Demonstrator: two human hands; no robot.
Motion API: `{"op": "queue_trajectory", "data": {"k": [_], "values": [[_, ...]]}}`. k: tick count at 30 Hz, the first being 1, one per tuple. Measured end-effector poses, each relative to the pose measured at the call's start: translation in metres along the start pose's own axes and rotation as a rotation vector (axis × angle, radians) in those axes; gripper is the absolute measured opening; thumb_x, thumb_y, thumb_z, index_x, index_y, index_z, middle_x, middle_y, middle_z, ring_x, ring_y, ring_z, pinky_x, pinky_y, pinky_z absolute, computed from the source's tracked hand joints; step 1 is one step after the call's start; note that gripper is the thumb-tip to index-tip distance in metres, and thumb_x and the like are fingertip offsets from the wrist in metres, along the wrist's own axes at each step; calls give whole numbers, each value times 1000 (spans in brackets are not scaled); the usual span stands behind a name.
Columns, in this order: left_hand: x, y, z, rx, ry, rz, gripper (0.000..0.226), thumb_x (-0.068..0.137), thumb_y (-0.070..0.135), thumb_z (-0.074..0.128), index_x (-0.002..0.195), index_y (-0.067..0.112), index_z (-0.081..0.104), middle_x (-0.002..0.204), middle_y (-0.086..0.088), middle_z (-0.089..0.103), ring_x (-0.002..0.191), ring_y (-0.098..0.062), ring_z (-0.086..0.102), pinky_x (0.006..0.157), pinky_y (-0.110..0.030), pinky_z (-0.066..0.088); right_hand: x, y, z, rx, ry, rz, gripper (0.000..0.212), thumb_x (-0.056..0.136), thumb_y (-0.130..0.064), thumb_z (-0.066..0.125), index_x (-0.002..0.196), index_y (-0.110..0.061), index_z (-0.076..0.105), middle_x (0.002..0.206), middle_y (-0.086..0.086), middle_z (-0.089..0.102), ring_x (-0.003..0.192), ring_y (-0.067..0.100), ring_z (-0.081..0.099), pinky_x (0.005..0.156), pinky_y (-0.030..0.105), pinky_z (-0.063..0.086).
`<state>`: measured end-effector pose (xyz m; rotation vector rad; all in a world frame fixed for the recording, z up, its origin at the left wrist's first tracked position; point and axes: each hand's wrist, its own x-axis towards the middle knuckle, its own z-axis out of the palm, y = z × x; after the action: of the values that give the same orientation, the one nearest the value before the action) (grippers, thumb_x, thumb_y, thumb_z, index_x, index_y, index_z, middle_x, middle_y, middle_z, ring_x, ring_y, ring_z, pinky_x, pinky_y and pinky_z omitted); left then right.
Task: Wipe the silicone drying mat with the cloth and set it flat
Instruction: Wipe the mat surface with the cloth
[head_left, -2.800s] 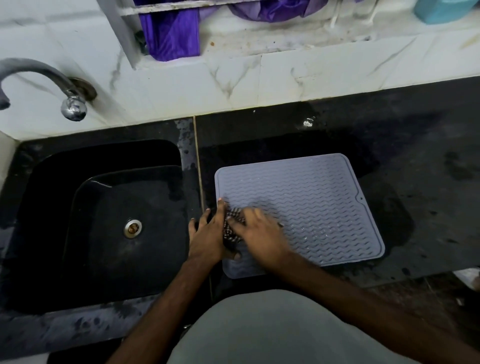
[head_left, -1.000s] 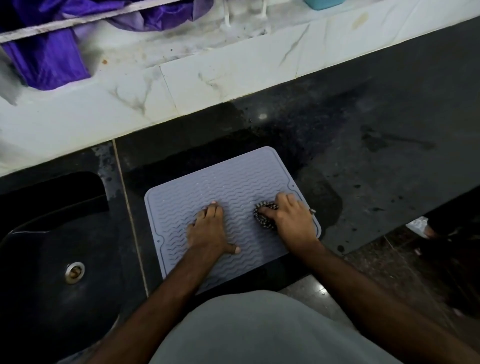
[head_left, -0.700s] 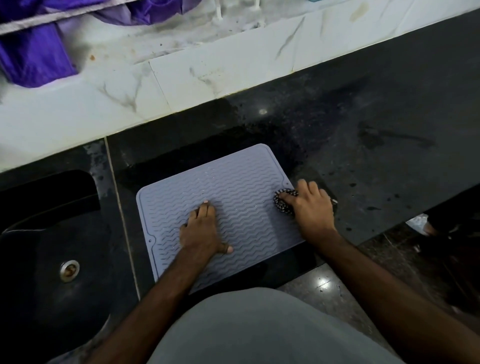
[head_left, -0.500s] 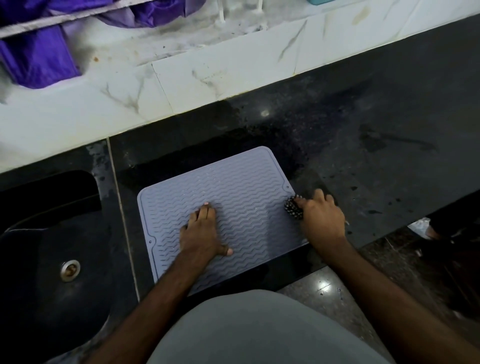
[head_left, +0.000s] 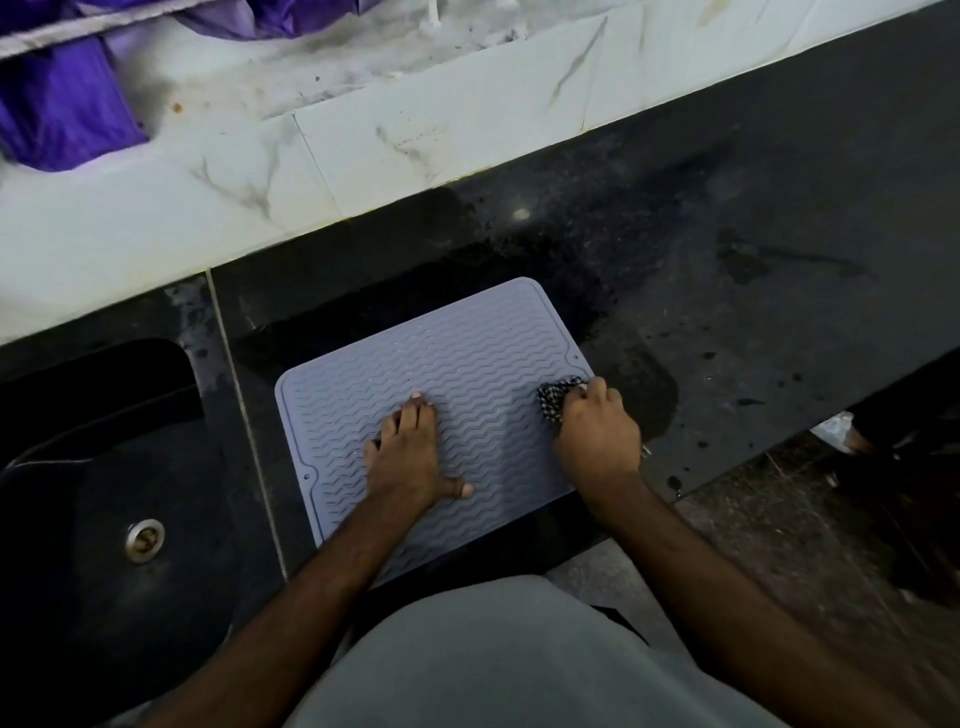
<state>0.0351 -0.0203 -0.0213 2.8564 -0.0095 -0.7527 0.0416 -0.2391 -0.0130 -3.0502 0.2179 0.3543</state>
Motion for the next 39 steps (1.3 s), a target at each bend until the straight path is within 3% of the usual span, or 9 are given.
{"op": "queue_trajectory", "data": {"k": [8,10,13,17,21,24,27,33,39], "values": [[-1,-6,5,-13,51,19,134,55,70,83,159,22,12,166,1,11,146,-28,20,112,-53,27,-32,-68,5,32,-79,-141,26,92,-19,54,112,-5,62,122,10,44,111,28,47,79,45,55],[0,-6,5,-27,61,19,128,59,65,84,158,23,14,165,0,12,146,-28,20,113,-54,27,-42,-78,8,21,-114,-212,33,89,-26,62,114,-5,61,121,9,44,112,28,47,79,45,54],[0,-8,5,-61,56,44,118,69,60,81,159,24,13,167,0,8,149,-28,16,116,-56,23,-51,-80,14,34,-97,-285,29,90,-21,58,116,-6,61,122,8,45,115,28,47,80,44,53],[-7,-30,9,-60,70,144,123,66,75,72,161,31,7,169,7,-1,153,-21,9,119,-52,20,-49,-67,19,56,-87,-265,42,89,-24,57,128,-10,52,126,10,46,115,30,48,80,46,54],[-25,-71,17,-67,198,166,122,60,96,54,159,36,16,169,6,5,154,-21,7,122,-50,17,-49,-58,20,200,-111,-196,57,84,-18,57,140,-17,47,129,12,46,116,33,48,91,46,51],[-38,-96,26,-10,201,177,126,57,102,41,160,36,14,169,4,7,155,-24,8,124,-51,9,-48,-65,20,372,-60,-115,50,80,-11,56,130,-12,59,113,17,57,101,37,58,86,43,51],[-39,-100,33,-49,154,179,130,56,99,49,160,39,-1,169,8,-7,155,-22,-5,124,-51,0,-53,-91,15,473,-72,-28,40,83,-9,56,122,-4,64,107,21,61,96,39,62,82,41,49],[-35,-103,38,-35,203,191,112,67,79,50,161,35,8,169,6,1,156,-23,2,124,-53,8,-87,-154,28,415,-103,-262,27,77,-9,59,102,-4,66,102,17,64,90,35,63,81,39,50],[-39,-127,29,0,174,230,133,53,97,41,162,28,7,169,4,-2,155,-21,-6,123,-48,-6,-81,-140,25,269,-161,-295,44,74,-11,59,118,-9,60,115,13,58,101,34,59,90,39,48]]}}
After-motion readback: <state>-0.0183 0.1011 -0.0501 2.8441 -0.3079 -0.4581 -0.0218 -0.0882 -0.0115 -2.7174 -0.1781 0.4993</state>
